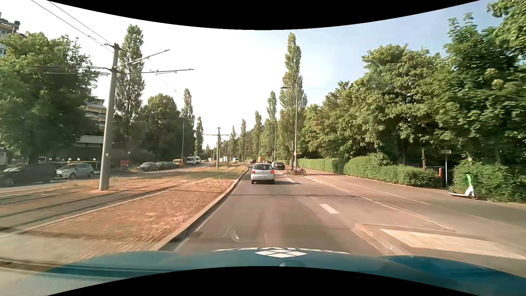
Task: Follow the waypoints while adhering to traffic rules and regulations
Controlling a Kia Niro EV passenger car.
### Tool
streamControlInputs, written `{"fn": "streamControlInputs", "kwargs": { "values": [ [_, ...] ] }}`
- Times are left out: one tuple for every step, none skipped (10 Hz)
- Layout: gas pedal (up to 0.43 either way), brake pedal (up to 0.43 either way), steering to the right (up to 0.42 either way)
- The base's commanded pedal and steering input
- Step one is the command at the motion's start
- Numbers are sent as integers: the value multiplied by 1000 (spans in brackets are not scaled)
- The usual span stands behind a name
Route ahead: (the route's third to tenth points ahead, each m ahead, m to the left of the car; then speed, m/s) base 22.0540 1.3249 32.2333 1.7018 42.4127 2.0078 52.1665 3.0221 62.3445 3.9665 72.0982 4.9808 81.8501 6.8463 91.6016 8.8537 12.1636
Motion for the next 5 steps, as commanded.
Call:
{"fn": "streamControlInputs", "kwargs": {
  "values": [
    [189, 0, -15],
    [189, 0, -14],
    [169, 0, -14],
    [169, 0, -13],
    [157, 0, -11]
  ]
}}
